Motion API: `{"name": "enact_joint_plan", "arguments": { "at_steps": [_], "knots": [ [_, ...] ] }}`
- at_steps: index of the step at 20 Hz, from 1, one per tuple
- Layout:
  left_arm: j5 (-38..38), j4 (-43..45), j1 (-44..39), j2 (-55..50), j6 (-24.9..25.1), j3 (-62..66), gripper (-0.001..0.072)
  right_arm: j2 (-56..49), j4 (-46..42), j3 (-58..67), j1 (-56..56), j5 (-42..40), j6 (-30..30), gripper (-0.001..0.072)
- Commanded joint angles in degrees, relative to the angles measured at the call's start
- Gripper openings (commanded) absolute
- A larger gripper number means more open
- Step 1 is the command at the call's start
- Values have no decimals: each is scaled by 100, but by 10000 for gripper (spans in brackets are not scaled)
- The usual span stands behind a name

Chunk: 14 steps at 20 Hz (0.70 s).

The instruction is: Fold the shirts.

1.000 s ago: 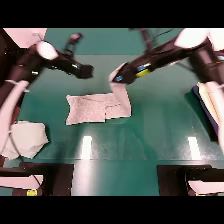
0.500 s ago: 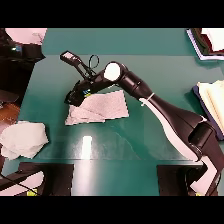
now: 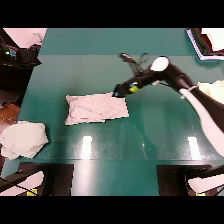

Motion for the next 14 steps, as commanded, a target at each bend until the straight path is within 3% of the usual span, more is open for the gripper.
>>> {"name": "enact_joint_plan", "arguments": {
  "at_steps": [1, 2, 4, 6, 7, 9, 14],
  "knots": [
    [35, -208, 7, -9, 2, -282, 25, 289, 136, -1082, -885, 168, 166, 708],
    [48, -382, 7, -11, 15, -433, 26, 289, 232, -1272, -1019, 157, 166, 707],
    [48, -942, 7, -11, 599, -885, 29, 289, 450, -1550, -1161, 157, 164, 699],
    [90, -1456, 7, -11, 966, -1561, 383, 289, 487, -1631, -1189, 188, 164, 698],
    [186, -1508, 7, -11, 1014, -1902, 433, 291, 496, -1628, -1189, 181, 164, 698],
    [520, -1515, 7, -15, 1086, -2586, 434, 291, 492, -1585, -1189, 188, 164, 697],
    [1145, -1871, -28, -17, 1808, -3486, 435, 291, 490, -1305, -1189, 321, 168, 697]
  ]
}}
